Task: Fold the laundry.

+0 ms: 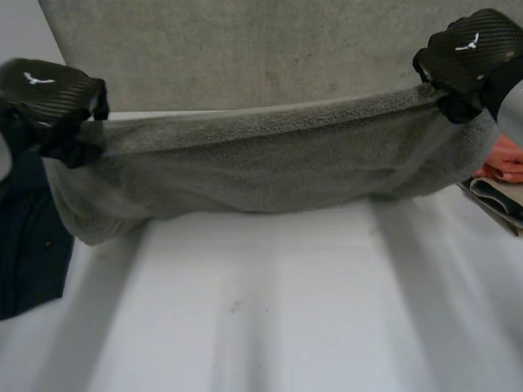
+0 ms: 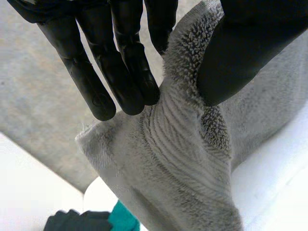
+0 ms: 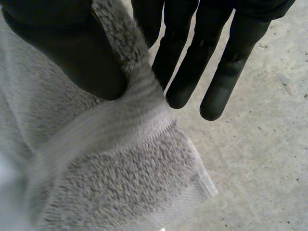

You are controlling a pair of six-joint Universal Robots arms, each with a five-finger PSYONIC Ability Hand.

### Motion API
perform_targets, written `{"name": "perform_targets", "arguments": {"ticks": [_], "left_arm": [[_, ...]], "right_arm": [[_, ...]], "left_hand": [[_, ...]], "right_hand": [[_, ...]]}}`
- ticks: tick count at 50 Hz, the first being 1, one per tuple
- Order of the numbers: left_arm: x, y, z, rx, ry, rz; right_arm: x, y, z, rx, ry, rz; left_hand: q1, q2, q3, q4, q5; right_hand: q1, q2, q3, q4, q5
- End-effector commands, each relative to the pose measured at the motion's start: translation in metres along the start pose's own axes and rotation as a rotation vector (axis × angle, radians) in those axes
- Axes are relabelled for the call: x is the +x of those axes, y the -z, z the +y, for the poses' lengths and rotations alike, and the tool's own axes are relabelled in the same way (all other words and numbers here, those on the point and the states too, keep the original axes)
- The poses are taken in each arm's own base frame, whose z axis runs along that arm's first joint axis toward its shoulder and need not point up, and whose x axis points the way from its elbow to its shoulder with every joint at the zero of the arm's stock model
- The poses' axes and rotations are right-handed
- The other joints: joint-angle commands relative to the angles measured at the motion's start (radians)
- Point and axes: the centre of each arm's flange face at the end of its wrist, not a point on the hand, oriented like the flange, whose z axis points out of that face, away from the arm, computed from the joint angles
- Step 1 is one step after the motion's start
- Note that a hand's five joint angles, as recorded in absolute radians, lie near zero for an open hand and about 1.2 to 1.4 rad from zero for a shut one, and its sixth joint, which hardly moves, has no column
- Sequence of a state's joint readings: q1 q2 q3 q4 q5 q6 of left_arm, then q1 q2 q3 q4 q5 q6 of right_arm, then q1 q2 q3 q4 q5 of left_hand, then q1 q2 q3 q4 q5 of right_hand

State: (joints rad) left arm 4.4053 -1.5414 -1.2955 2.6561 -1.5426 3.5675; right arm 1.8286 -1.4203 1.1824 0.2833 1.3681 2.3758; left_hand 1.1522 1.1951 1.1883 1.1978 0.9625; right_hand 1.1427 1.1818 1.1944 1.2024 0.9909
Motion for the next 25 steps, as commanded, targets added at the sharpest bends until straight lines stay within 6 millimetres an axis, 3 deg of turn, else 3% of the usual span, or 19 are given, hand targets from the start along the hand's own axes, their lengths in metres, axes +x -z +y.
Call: {"name": "perform_targets", "arguments": {"ticks": [1, 4, 8, 11, 13, 14, 19, 22, 25], "left_arm": [[-0.002, -0.042, 0.044, -0.184, 0.001, 0.032], [0.008, -0.076, 0.071, -0.243, 0.007, 0.081], [0.010, -0.133, 0.083, -0.147, -0.009, 0.051], [-0.002, -0.176, 0.073, 0.033, -0.022, -0.038], [-0.013, -0.191, 0.055, 0.163, -0.026, -0.098], [-0.027, -0.199, 0.036, 0.289, -0.019, -0.159], [-0.056, -0.197, -0.019, 0.627, 0.073, -0.290], [-0.065, -0.184, -0.037, 0.727, 0.141, -0.341], [-0.068, -0.175, -0.039, 0.727, 0.160, -0.361]], "right_arm": [[-0.014, -0.026, 0.033, -0.107, 0.067, -0.121], [-0.032, -0.045, 0.053, -0.144, 0.058, -0.167], [-0.050, -0.077, 0.066, -0.117, 0.044, -0.148], [-0.037, -0.112, 0.059, -0.014, 0.017, 0.019], [-0.024, -0.127, 0.052, 0.062, -0.010, 0.131], [-0.007, -0.137, 0.039, 0.161, -0.045, 0.244], [0.038, -0.144, 0.002, 0.511, -0.160, 0.493], [0.052, -0.138, -0.010, 0.649, -0.174, 0.566], [0.054, -0.135, -0.011, 0.681, -0.162, 0.570]], "left_hand": [[0.244, 0.201, 0.208, 0.198, 0.259], [0.244, 0.201, 0.208, 0.198, 0.259], [0.244, 0.201, 0.208, 0.198, 0.259], [0.244, 0.201, 0.208, 0.198, 0.259], [0.244, 0.201, 0.208, 0.198, 0.259], [0.244, 0.201, 0.208, 0.198, 0.259], [0.244, 0.201, 0.208, 0.198, 0.259], [0.244, 0.201, 0.208, 0.198, 0.259], [0.244, 0.201, 0.208, 0.198, 0.259]], "right_hand": [[0.254, 0.214, 0.202, 0.194, 0.231], [0.254, 0.214, 0.202, 0.194, 0.231], [0.254, 0.214, 0.202, 0.194, 0.231], [0.254, 0.214, 0.202, 0.194, 0.231], [0.254, 0.214, 0.202, 0.194, 0.231], [0.254, 0.214, 0.202, 0.194, 0.231], [0.254, 0.214, 0.202, 0.194, 0.231], [0.254, 0.214, 0.202, 0.194, 0.231], [0.254, 0.214, 0.202, 0.194, 0.231]]}}
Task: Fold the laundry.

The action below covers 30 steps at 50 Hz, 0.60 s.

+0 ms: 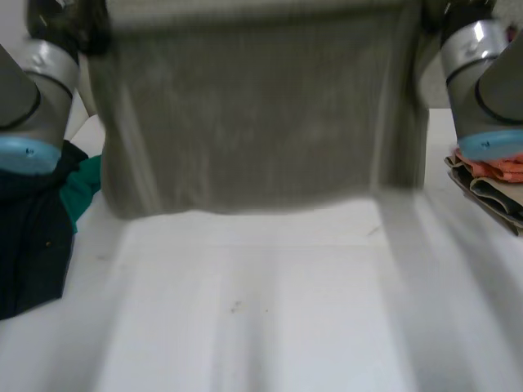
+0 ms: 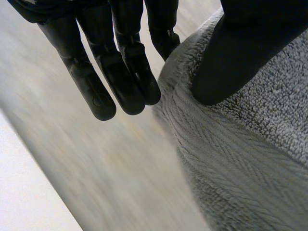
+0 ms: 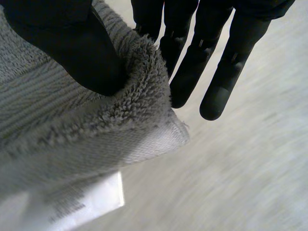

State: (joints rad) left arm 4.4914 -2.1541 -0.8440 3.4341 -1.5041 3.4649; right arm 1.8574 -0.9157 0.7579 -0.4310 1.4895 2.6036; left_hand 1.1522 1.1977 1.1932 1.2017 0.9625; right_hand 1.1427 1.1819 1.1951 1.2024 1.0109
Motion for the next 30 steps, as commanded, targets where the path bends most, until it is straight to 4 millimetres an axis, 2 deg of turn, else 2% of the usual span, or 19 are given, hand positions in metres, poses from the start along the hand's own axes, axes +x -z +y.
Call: {"name": "perform_targets", "arguments": {"ticks": [1, 4, 7, 8, 10, 11, 12, 13, 14, 15, 16, 18, 19, 21, 22, 25, 30], "left_arm": [[-0.020, 0.004, -0.041, 0.140, 0.096, -0.115], [-0.018, 0.016, -0.035, 0.079, 0.101, -0.099], [-0.009, 0.037, -0.017, -0.020, 0.107, -0.056], [-0.003, 0.049, -0.005, -0.074, 0.105, -0.028], [0.005, 0.062, 0.010, -0.131, 0.107, 0.002], [0.012, 0.076, 0.027, -0.194, 0.110, 0.033], [0.016, 0.083, 0.036, -0.224, 0.111, 0.046], [0.023, 0.097, 0.052, -0.276, 0.110, 0.071], [0.027, 0.103, 0.062, -0.300, 0.109, 0.082], [0.030, 0.110, 0.072, -0.328, 0.107, 0.091], [0.037, 0.122, 0.091, -0.373, 0.100, 0.104], [0.042, 0.134, 0.109, -0.417, 0.085, 0.114], [0.047, 0.146, 0.125, -0.458, 0.065, 0.131], [0.052, 0.157, 0.139, -0.494, 0.036, 0.149], [0.057, 0.167, 0.150, -0.533, 0.001, 0.170], [0.058, 0.180, 0.161, -0.585, -0.068, 0.189], [0.054, 0.183, 0.153, -0.600, -0.115, 0.187]], "right_arm": [[0.019, -0.008, -0.022, 0.219, -0.054, 0.081], [0.010, 0.000, -0.014, 0.182, -0.062, 0.016], [-0.006, 0.019, 0.005, 0.072, -0.074, -0.088], [-0.010, 0.026, 0.010, 0.037, -0.079, -0.113], [-0.024, 0.047, 0.029, -0.078, -0.092, -0.189], [-0.033, 0.063, 0.042, -0.157, -0.097, -0.236], [-0.037, 0.071, 0.049, -0.193, -0.101, -0.256], [-0.041, 0.079, 0.057, -0.232, -0.104, -0.274], [-0.048, 0.097, 0.072, -0.306, -0.108, -0.311], [-0.052, 0.105, 0.078, -0.336, -0.110, -0.328], [-0.060, 0.120, 0.091, -0.386, -0.112, -0.357], [-0.067, 0.134, 0.101, -0.433, -0.110, -0.383], [-0.073, 0.145, 0.111, -0.472, -0.106, -0.404], [-0.078, 0.157, 0.119, -0.508, -0.101, -0.429], [-0.082, 0.165, 0.124, -0.536, -0.092, -0.445], [-0.084, 0.176, 0.128, -0.577, -0.070, -0.479], [-0.080, 0.181, 0.127, -0.615, -0.058, -0.506]], "left_hand": [[0.244, 0.199, 0.203, 0.195, 0.259], [0.244, 0.199, 0.203, 0.195, 0.259], [0.244, 0.199, 0.203, 0.195, 0.259], [0.244, 0.199, 0.203, 0.195, 0.259], [0.244, 0.199, 0.203, 0.195, 0.259], [0.244, 0.199, 0.203, 0.195, 0.259], [0.244, 0.199, 0.203, 0.195, 0.259], [0.244, 0.199, 0.203, 0.195, 0.259], [0.244, 0.199, 0.203, 0.195, 0.259], [0.244, 0.199, 0.203, 0.195, 0.259], [0.244, 0.199, 0.203, 0.195, 0.259], [0.244, 0.199, 0.203, 0.195, 0.259], [0.244, 0.199, 0.203, 0.195, 0.259], [0.244, 0.199, 0.203, 0.195, 0.259], [0.172, 0.126, 0.131, 0.122, 0.187], [-0.083, -0.129, -0.124, -0.133, -0.068], [-0.313, -0.359, -0.354, -0.363, -0.298]], "right_hand": [[0.254, 0.214, 0.201, 0.194, 0.211], [0.254, 0.214, 0.201, 0.194, 0.211], [0.254, 0.214, 0.201, 0.194, 0.211], [0.254, 0.214, 0.201, 0.194, 0.211], [0.254, 0.214, 0.201, 0.194, 0.211], [0.254, 0.214, 0.201, 0.194, 0.211], [0.254, 0.214, 0.201, 0.194, 0.211], [0.254, 0.214, 0.201, 0.194, 0.211], [0.254, 0.214, 0.201, 0.194, 0.211], [0.254, 0.214, 0.201, 0.194, 0.211], [0.254, 0.214, 0.201, 0.194, 0.211], [0.254, 0.214, 0.201, 0.194, 0.211], [0.254, 0.214, 0.201, 0.194, 0.211], [0.254, 0.214, 0.201, 0.194, 0.211], [0.254, 0.214, 0.201, 0.194, 0.211], [0.254, 0.214, 0.201, 0.194, 0.211], [0.254, 0.214, 0.201, 0.194, 0.211]]}}
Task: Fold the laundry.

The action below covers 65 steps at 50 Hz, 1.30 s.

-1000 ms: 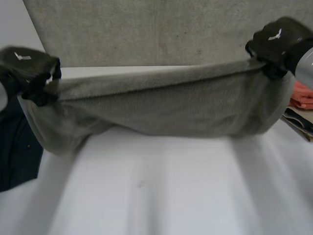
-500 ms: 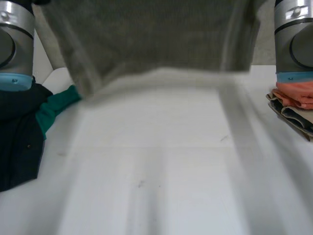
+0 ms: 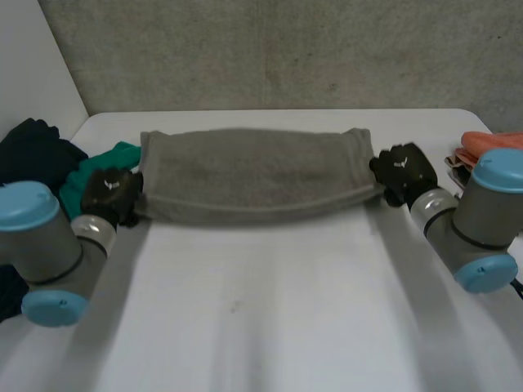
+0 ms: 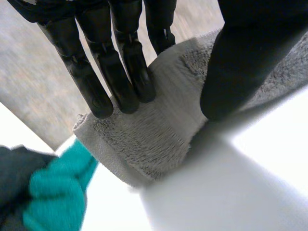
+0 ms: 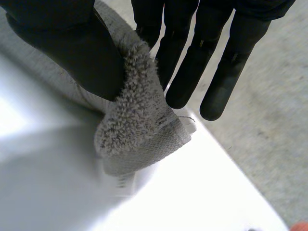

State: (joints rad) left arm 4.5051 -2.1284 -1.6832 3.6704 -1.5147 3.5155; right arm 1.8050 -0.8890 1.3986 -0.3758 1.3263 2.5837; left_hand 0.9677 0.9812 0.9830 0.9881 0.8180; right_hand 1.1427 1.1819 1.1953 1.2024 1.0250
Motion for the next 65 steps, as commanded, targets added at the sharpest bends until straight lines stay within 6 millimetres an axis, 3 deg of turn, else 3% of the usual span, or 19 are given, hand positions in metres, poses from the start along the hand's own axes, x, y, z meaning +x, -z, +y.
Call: {"name": "perform_targets", "arguments": {"ticks": [1, 13, 17, 22, 25, 29, 32, 36, 37, 40, 42, 44, 48, 51, 54, 59, 65], "left_arm": [[-0.001, 0.009, 0.007, -0.061, -0.093, -0.014], [-0.023, 0.007, 0.011, -0.129, -0.064, 0.018], [-0.025, 0.007, 0.009, -0.123, -0.060, 0.037], [-0.029, 0.008, 0.004, -0.109, -0.063, 0.035], [-0.030, 0.012, 0.002, -0.119, -0.069, 0.028], [-0.029, 0.032, 0.000, -0.190, -0.091, 0.042], [-0.028, 0.058, -0.008, -0.260, -0.114, 0.077], [-0.023, 0.107, -0.013, -0.425, -0.171, 0.171], [-0.020, 0.128, -0.013, -0.511, -0.203, 0.227], [-0.016, 0.155, -0.013, -0.612, -0.237, 0.308], [-0.014, 0.163, -0.017, -0.610, -0.261, 0.341], [-0.013, 0.159, -0.018, -0.575, -0.267, 0.332], [-0.014, 0.129, -0.023, -0.445, -0.287, 0.260], [-0.014, 0.087, -0.026, -0.339, -0.301, 0.172], [-0.008, 0.067, -0.032, -0.275, -0.309, 0.146], [0.011, 0.017, -0.049, -0.080, -0.305, 0.094], [0.026, -0.025, -0.054, 0.025, -0.308, 0.047]], "right_arm": [[-0.001, 0.010, 0.007, -0.070, 0.021, -0.035], [0.002, 0.022, 0.003, -0.081, 0.019, -0.042], [0.000, 0.022, 0.003, -0.082, 0.021, -0.047], [0.001, 0.023, 0.002, -0.084, 0.027, -0.043], [0.002, 0.024, 0.001, -0.089, 0.034, -0.043], [0.004, 0.036, -0.004, -0.131, 0.063, -0.074], [0.007, 0.058, -0.010, -0.210, 0.125, -0.131], [0.008, 0.098, -0.010, -0.387, 0.216, -0.257], [0.006, 0.121, -0.008, -0.492, 0.240, -0.346], [0.004, 0.152, -0.007, -0.626, 0.277, -0.481], [0.005, 0.157, -0.009, -0.609, 0.335, -0.505], [0.006, 0.151, -0.010, -0.566, 0.352, -0.468], [0.017, 0.122, -0.009, -0.472, 0.344, -0.317], [0.023, 0.099, -0.007, -0.427, 0.303, -0.239], [0.024, 0.076, -0.002, -0.394, 0.269, -0.192], [0.031, 0.030, 0.007, -0.296, 0.249, -0.044], [0.037, -0.007, 0.016, -0.214, 0.270, 0.101]], "left_hand": [[-0.175, -0.189, -0.191, -0.196, -0.200], [-0.238, -0.251, -0.253, -0.258, -0.262], [-0.018, -0.031, -0.033, -0.038, -0.043], [0.428, 0.414, 0.413, 0.407, 0.403], [0.429, 0.415, 0.413, 0.408, 0.404], [0.429, 0.415, 0.413, 0.408, 0.404], [0.429, 0.415, 0.413, 0.408, 0.404], [0.429, 0.415, 0.413, 0.408, 0.404], [0.429, 0.415, 0.413, 0.408, 0.404], [0.429, 0.415, 0.413, 0.408, 0.404], [0.429, 0.415, 0.413, 0.408, 0.404], [0.429, 0.415, 0.413, 0.408, 0.404], [0.429, 0.415, 0.413, 0.408, 0.404], [0.429, 0.415, 0.413, 0.408, 0.404], [0.429, 0.415, 0.413, 0.408, 0.404], [0.429, 0.415, 0.413, 0.408, 0.404], [0.429, 0.415, 0.413, 0.408, 0.404]], "right_hand": [[0.254, 0.214, 0.201, 0.194, 0.197], [0.254, 0.214, 0.201, 0.194, 0.197], [0.254, 0.214, 0.201, 0.194, 0.197], [0.254, 0.214, 0.201, 0.194, 0.197], [0.254, 0.214, 0.201, 0.194, 0.197], [0.254, 0.214, 0.201, 0.194, 0.197], [0.254, 0.214, 0.201, 0.194, 0.197], [0.254, 0.214, 0.201, 0.194, 0.197], [0.254, 0.214, 0.201, 0.194, 0.197], [0.254, 0.214, 0.201, 0.194, 0.197], [0.254, 0.214, 0.201, 0.194, 0.197], [0.254, 0.214, 0.201, 0.194, 0.197], [0.254, 0.214, 0.201, 0.194, 0.197], [0.254, 0.214, 0.201, 0.194, 0.197], [0.254, 0.214, 0.201, 0.194, 0.197], [0.254, 0.214, 0.201, 0.194, 0.197], [0.254, 0.214, 0.201, 0.194, 0.197]]}}
